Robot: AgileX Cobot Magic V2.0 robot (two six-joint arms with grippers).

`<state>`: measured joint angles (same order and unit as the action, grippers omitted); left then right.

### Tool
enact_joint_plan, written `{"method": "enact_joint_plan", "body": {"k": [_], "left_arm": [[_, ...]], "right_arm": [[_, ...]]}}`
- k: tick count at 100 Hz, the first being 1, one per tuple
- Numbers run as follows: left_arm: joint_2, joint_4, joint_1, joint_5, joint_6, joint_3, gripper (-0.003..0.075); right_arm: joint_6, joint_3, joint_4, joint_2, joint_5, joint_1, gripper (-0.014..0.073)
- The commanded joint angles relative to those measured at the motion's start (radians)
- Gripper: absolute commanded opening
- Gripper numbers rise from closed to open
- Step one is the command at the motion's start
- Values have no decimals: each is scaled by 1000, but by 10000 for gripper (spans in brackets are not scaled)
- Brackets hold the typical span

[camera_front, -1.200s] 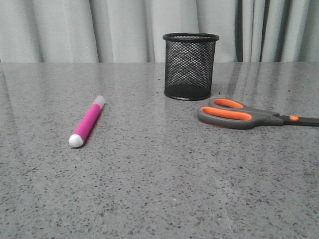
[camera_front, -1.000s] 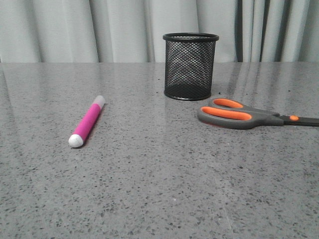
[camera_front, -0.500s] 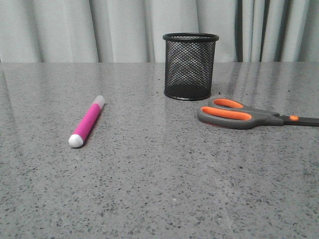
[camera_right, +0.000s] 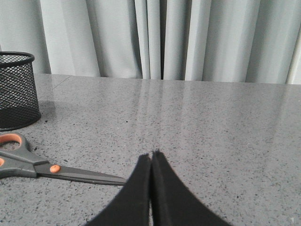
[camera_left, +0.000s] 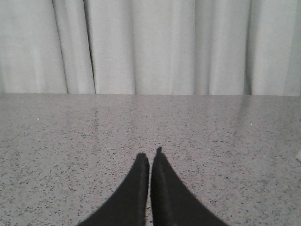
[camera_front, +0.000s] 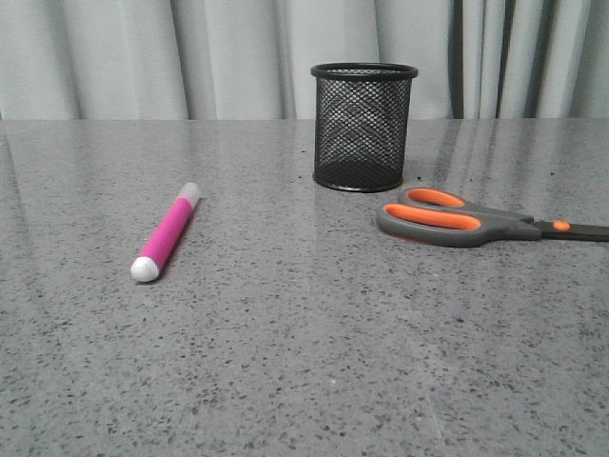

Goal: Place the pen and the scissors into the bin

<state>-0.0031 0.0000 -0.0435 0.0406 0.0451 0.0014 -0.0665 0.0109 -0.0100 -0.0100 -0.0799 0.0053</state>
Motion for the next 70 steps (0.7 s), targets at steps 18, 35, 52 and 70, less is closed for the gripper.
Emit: {"method": "enact_joint_plan", "body": {"k": [18, 35, 52, 70], "left_arm": [[-32, -175, 1, -80, -6, 44, -19], [-32, -404, 1, -84, -6, 44, -19], [-32, -701, 1, -82, -6, 44, -19], [-32, -840, 1, -48, -6, 28, -19]], "right_arm": [[-1, 14, -101, -20, 110, -5, -76], [-1, 14, -251, -20, 135, -5, -76], [-1, 14, -488, -20, 139, -5, -76], [-1, -3, -516, -20, 107, -5, -65]]}}
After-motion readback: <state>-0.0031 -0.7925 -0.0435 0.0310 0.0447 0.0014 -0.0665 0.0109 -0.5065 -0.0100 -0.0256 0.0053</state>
